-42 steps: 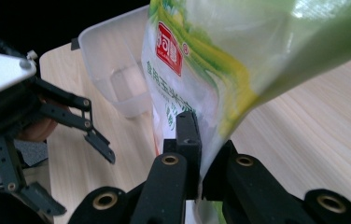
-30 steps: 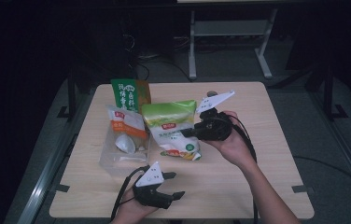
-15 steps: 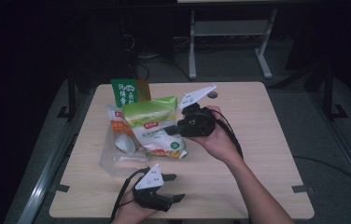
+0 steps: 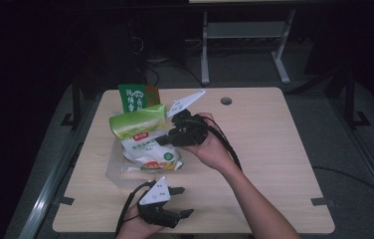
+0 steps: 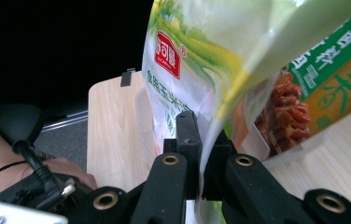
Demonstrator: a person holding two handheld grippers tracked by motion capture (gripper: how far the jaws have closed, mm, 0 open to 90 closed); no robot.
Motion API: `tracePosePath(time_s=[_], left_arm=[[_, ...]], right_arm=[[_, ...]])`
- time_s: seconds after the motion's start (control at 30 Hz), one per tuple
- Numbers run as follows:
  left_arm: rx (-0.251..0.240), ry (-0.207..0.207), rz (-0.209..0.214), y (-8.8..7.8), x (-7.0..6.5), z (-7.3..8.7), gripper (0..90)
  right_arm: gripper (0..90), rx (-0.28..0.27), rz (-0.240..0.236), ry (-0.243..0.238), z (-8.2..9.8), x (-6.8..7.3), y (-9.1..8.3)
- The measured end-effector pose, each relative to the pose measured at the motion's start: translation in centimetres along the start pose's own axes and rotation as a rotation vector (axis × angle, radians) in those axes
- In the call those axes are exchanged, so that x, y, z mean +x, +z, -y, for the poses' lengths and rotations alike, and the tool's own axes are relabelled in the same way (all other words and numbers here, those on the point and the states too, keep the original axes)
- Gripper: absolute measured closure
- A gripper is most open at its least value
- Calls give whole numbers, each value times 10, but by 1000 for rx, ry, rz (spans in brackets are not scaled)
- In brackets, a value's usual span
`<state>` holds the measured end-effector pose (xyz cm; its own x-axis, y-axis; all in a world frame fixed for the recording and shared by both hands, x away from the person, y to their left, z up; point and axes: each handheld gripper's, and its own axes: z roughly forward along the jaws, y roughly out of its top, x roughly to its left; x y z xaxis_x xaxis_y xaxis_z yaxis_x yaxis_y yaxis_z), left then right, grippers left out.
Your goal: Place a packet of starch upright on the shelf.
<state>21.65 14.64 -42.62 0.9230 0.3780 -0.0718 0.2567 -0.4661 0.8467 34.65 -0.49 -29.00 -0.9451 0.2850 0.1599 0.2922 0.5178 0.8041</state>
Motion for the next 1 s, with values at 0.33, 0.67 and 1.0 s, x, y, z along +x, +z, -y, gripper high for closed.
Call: tracePosePath(time_s=[0.33, 0.67, 1.0], left_arm=[[-2, 6, -7, -2, -1, 2, 314], [-12, 2, -18, -5, 0, 3, 314], [-14, -6, -18, -6, 1, 4, 314]], right_arm=[[885, -2, -48, -3, -13, 3, 26], [885, 14, -102, 3, -23, 3, 60], [885, 25, -155, 5, -26, 1, 91]])
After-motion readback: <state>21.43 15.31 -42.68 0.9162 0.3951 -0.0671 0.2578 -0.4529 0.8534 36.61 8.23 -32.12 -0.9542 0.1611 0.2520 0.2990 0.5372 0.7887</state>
